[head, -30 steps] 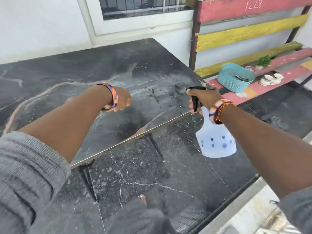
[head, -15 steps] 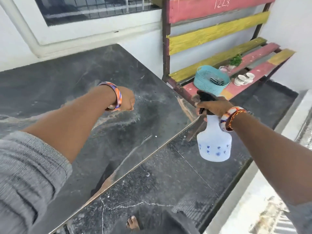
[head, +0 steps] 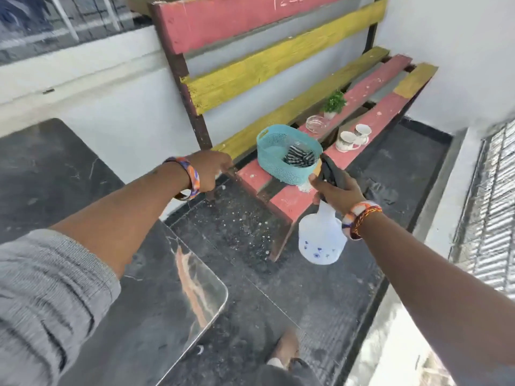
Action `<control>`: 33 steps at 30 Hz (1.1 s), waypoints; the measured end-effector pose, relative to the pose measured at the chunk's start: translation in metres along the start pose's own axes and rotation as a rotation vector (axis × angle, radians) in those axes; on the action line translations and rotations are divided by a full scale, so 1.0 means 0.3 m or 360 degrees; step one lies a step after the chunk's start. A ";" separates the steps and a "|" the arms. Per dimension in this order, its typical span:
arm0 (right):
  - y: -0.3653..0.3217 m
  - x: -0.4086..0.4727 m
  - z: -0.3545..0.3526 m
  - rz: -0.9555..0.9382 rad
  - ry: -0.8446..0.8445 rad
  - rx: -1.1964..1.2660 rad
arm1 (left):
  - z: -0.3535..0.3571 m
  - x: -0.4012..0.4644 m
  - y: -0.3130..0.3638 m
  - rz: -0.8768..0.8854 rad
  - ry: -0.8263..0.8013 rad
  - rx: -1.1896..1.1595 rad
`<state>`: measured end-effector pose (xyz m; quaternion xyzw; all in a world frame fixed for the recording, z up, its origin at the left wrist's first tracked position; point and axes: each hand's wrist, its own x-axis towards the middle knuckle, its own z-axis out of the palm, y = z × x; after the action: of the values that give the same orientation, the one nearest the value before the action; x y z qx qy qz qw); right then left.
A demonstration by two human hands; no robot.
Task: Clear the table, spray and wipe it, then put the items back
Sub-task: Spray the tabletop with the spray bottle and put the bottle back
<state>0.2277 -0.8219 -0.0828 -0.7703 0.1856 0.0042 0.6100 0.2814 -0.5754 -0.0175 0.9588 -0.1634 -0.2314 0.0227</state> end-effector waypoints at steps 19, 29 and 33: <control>-0.116 1.028 0.057 -0.0103 0.0009 -0.0211 | -0.063 0.871 0.004 -0.0358 -0.0906 0.0154; 0.026 1.269 0.332 0.0089 -0.0098 -0.0161 | 0.098 1.207 0.010 -0.0513 -0.0382 -0.1231; 0.093 1.246 0.329 0.0202 -0.0171 -0.0200 | 0.121 1.206 0.017 -0.0379 -0.0405 -0.1245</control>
<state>0.5893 -0.8392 -0.2214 -0.7925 0.2003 0.0957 0.5681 0.5671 -0.6963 -0.2070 0.8539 0.0469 -0.3933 0.3376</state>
